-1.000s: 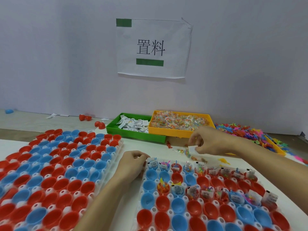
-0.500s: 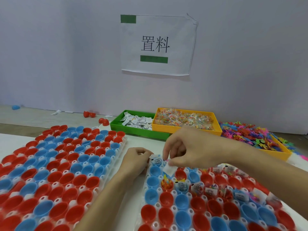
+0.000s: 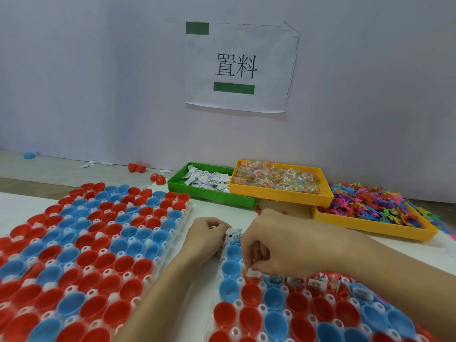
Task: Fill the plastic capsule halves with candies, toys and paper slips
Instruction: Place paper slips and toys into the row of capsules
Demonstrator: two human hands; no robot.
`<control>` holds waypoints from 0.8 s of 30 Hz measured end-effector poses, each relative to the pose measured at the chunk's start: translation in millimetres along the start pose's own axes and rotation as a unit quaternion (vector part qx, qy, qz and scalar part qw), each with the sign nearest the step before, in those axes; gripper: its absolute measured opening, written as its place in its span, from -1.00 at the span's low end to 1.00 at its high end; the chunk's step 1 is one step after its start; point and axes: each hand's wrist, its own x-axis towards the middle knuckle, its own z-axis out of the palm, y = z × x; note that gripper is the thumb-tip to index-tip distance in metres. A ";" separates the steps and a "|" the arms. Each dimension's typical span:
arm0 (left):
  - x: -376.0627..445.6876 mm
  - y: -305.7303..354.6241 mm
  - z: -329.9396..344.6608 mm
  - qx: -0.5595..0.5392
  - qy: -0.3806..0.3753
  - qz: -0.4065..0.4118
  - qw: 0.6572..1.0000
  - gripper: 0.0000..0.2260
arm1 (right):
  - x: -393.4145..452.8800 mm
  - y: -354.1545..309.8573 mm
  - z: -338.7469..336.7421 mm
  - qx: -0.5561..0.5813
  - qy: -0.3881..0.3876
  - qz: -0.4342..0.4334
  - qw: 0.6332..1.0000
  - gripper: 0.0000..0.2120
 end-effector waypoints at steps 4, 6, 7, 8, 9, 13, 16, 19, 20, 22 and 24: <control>-0.2 -0.6 -0.7 -0.006 -0.006 0.001 1.000 -0.79 | 1.6 -5.5 4.9 -0.046 0.003 -0.010 0.999 -0.90; 0.1 -0.5 -1.1 0.001 -0.009 0.002 1.000 -0.78 | 2.8 -7.7 8.4 -0.050 -0.001 -0.008 0.999 -0.89; 0.2 -0.6 -1.2 0.009 -0.010 0.003 1.000 -0.78 | 3.2 -8.5 9.6 -0.050 -0.003 -0.006 0.999 -0.87; 0.3 -0.7 -1.3 0.015 -0.010 0.005 1.000 -0.79 | 3.4 -8.7 9.7 -0.049 -0.002 -0.003 0.999 -0.87; 0.8 -0.9 -1.4 0.015 -0.011 0.007 1.000 -0.79 | 3.4 -8.6 8.4 -0.048 0.001 -0.001 0.999 -0.88; 0.9 -1.1 -1.8 0.008 -0.011 0.007 1.000 -0.81 | 3.9 -9.0 4.5 -0.064 0.013 -0.003 0.998 -0.92; 0.5 -1.0 -1.8 0.017 -0.011 0.011 1.000 -0.80 | 3.2 -11.5 6.6 -0.063 0.009 -0.005 0.998 -0.93; -0.7 -0.1 -2.2 0.018 -0.012 0.010 1.000 -0.81 | 2.7 -11.0 5.9 -0.059 0.018 -0.009 0.998 -0.90; -1.1 0.2 -2.4 0.017 -0.012 0.009 1.000 -0.80 | 2.5 -10.7 5.7 -0.057 0.017 -0.010 0.998 -0.89; -1.8 0.8 -2.4 0.018 -0.012 0.006 1.000 -0.79 | 2.2 -10.6 7.4 -0.051 0.006 -0.006 0.999 -0.90; -1.8 1.2 -2.1 0.019 -0.014 0.003 1.000 -0.78 | 2.1 -10.4 10.3 -0.051 -0.003 -0.008 0.999 -0.88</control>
